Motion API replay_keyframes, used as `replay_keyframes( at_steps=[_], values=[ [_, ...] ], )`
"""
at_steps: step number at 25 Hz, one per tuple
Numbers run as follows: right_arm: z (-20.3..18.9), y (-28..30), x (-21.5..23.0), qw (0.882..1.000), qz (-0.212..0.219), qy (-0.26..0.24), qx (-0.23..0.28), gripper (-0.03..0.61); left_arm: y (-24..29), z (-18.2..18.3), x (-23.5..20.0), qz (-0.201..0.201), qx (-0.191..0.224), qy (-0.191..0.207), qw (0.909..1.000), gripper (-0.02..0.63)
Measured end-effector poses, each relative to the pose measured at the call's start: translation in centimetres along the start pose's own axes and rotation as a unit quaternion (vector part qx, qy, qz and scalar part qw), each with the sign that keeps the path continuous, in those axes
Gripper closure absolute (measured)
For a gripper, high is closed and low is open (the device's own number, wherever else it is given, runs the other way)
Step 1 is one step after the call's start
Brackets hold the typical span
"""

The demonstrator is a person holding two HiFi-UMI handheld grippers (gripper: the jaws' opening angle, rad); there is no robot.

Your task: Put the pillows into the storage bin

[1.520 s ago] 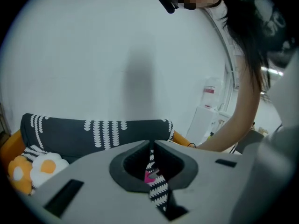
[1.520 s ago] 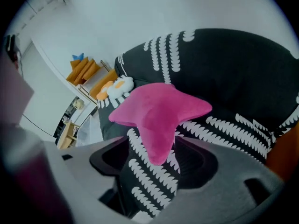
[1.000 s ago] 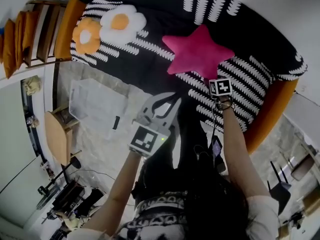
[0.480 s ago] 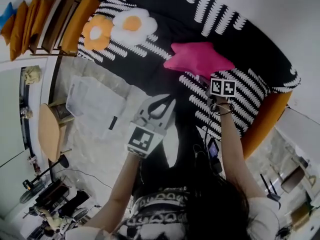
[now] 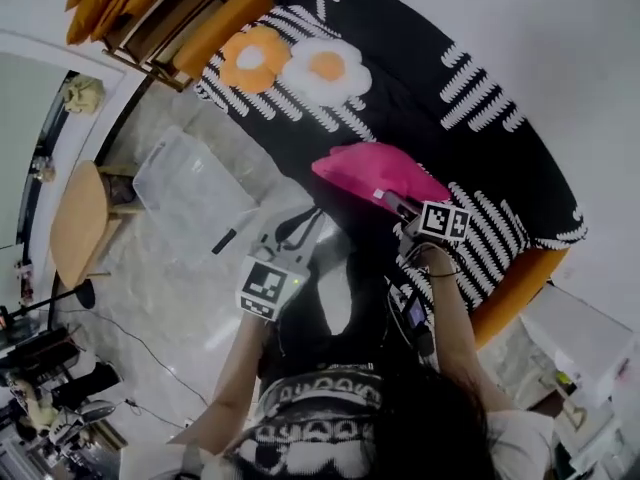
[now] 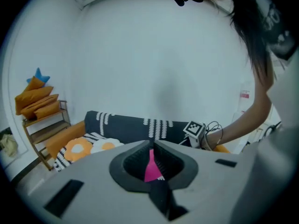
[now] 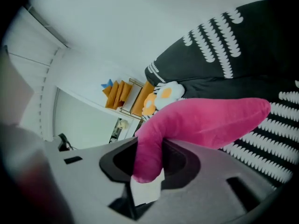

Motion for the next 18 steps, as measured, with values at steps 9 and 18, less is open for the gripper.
replay_keyframes(
  at_steps=[9, 18],
  values=[
    [-4.7, 14.9, -17.4, 0.989, 0.065, -0.099, -0.086, 0.459, -14.9, -6.2, -12.6, 0.107, 0.024, -0.068, 0.9916, 0.589],
    [-13.2, 32.7, -33.1, 0.962, 0.119, -0.171, -0.177, 0.459, -30.6, -13.8, -25.9, 0.202, 0.042, -0.109, 0.9723, 0.589]
  ],
)
Point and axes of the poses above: the fingertips, and each gripper's own axes: y forward along the fingers, x to its right, z out of its top, the point moved 5 cm from there along -y, backward along the fingers, and after that the axes turned 2 degrees about -y, right-handed, at the moved point
